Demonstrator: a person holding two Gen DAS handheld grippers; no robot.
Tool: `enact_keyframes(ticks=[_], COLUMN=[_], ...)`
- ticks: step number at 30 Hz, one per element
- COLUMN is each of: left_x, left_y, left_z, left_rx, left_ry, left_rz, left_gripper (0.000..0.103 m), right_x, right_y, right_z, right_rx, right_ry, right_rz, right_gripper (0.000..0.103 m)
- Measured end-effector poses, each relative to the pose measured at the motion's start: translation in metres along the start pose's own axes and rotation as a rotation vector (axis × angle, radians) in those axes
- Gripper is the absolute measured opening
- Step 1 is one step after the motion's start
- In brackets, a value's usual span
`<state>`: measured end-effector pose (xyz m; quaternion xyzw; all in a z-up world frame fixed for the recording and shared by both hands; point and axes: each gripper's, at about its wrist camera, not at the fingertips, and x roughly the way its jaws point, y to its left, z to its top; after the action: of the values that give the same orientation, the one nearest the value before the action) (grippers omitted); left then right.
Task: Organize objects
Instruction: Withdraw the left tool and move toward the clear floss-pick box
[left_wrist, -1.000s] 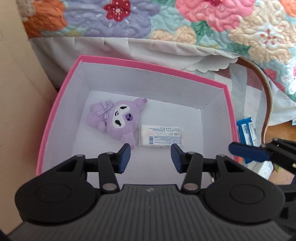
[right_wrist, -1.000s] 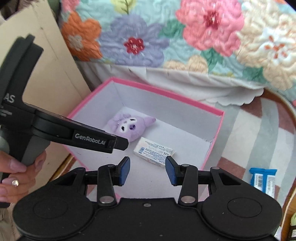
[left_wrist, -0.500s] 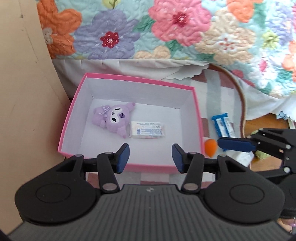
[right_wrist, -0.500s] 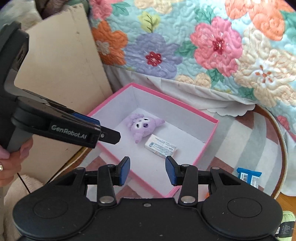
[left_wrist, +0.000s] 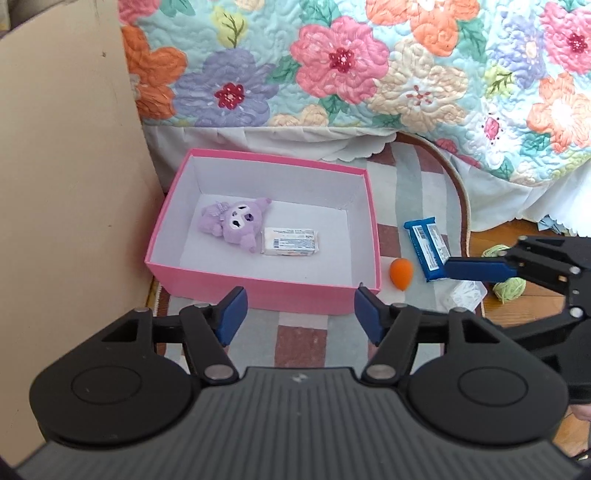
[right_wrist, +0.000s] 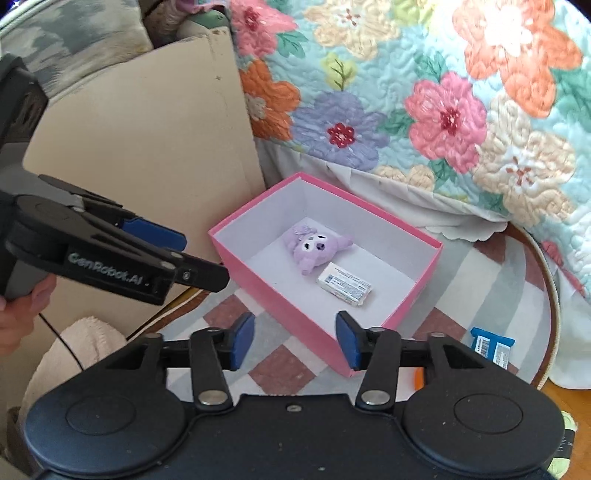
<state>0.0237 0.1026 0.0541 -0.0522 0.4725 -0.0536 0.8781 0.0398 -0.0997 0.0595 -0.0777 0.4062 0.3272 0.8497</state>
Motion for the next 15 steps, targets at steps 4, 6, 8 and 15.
enact_keyframes(ticks=[4,6,8,15], left_x=[-0.008,-0.01,-0.009,0.003], left_y=[-0.003,-0.003,-0.006,-0.023], left_z=[-0.009,-0.014,-0.02,-0.042], left_rx=[0.006,0.003,0.012,0.052], left_ry=[-0.001,0.007,0.001,0.017], left_rz=[-0.002,-0.001,-0.007,-0.039], left_gripper=[0.064,0.069,0.076,0.08], right_x=[-0.016,-0.022,-0.027,-0.036], right_y=[0.006,0.006,0.004,-0.006], right_z=[-0.008,-0.012,-0.016,-0.04], right_rx=[-0.029,-0.03,-0.026,-0.079], right_ry=[-0.011,-0.009,-0.006,0.029], right_rz=[-0.01,-0.014,-0.006,-0.048], right_gripper=[0.074,0.078,0.084,0.09])
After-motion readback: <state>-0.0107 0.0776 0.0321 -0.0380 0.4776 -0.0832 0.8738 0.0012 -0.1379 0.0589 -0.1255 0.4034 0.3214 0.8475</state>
